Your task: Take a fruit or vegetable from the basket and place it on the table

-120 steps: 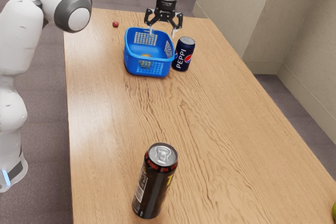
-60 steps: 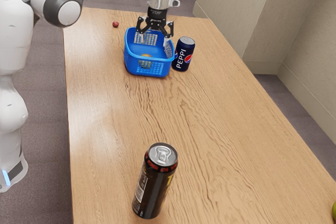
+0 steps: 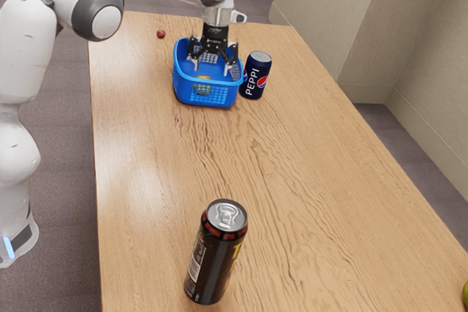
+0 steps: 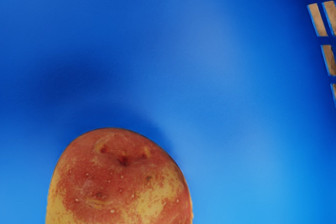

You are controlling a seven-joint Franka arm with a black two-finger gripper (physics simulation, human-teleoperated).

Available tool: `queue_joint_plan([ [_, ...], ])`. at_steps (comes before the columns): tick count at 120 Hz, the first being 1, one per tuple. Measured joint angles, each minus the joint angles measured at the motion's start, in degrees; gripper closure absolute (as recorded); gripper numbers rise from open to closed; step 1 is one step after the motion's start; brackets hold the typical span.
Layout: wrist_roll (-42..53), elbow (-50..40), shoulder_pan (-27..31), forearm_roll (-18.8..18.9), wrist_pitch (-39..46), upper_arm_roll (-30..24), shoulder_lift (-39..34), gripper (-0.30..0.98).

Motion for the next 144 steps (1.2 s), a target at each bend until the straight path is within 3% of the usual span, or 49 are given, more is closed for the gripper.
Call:
queue_joint_plan([
  [144, 4.8, -10.4, -0.4, -1.7, 7.5, 0.1, -4.9, 0.0],
])
